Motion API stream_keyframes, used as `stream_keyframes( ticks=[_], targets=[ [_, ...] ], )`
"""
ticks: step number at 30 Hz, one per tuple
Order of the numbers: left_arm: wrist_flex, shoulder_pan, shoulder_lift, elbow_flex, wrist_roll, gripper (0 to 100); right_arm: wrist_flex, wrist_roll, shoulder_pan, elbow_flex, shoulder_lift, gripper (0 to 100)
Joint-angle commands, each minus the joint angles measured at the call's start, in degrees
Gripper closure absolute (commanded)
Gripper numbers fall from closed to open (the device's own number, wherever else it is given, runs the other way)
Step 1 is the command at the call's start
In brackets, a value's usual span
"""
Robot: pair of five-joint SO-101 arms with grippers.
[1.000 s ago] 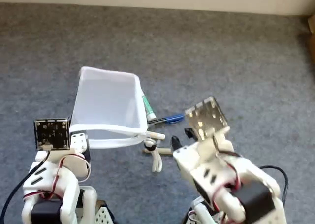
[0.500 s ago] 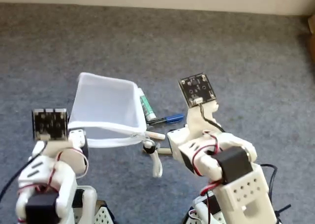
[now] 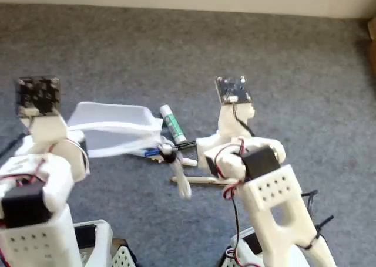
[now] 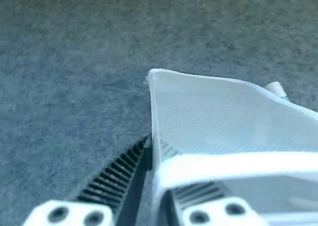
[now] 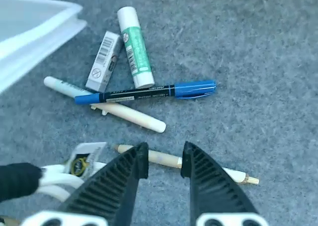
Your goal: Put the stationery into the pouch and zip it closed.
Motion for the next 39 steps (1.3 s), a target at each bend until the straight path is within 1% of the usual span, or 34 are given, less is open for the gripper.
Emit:
stream_keyframes(
  ticks=[1, 4, 6, 10, 13, 18, 20, 23, 29, 33, 39],
  targets=[
    [2.2, -4.09, 7.69, -6.64, -0.18, 99, -3.3, -0.53, 3.12, -3.47, 3.74, 88.9],
    [2.37, -4.44, 11.21, -6.81, -0.18, 99, -3.12, -1.85, 3.12, -3.56, 7.16, 88.9],
    [2.29, -5.05, 12.35, -6.81, -0.09, 99, -3.3, -7.38, 3.03, -3.56, 9.27, 88.8],
    [2.46, -5.32, 12.79, -6.64, -0.09, 99, -3.65, -21.01, 2.86, -3.74, 13.58, 88.6],
    [2.46, -5.32, 12.88, -6.55, -0.09, 99, -4.88, -27.16, 1.89, -5.67, 16.84, 88.6],
    [2.11, -5.23, 12.88, -4.62, -0.09, 99, -5.41, -29.19, 1.89, -11.91, 24.13, 88.6],
    [2.11, -5.23, 12.88, -4.26, 1.67, 99, -5.14, -29.54, 1.98, -15.16, 27.91, 88.6],
    [2.11, -5.23, 12.62, -4.09, 3.43, 99, -5.14, -33.58, 1.98, -19.3, 33.63, 88.6],
    [2.11, -5.05, 12.53, -3.91, 3.52, 99, -5.58, -39.12, 1.98, -22.55, 41.19, 88.6],
    [2.11, -5.05, 12.53, -3.82, 3.52, 99, -8.04, -39.38, 2.15, -22.55, 44.7, 88.6],
    [1.76, -4.97, 12.53, -2.86, 3.52, 99, -12.0, -39.56, 5.58, -22.55, 49.1, 88.6]
  ],
)
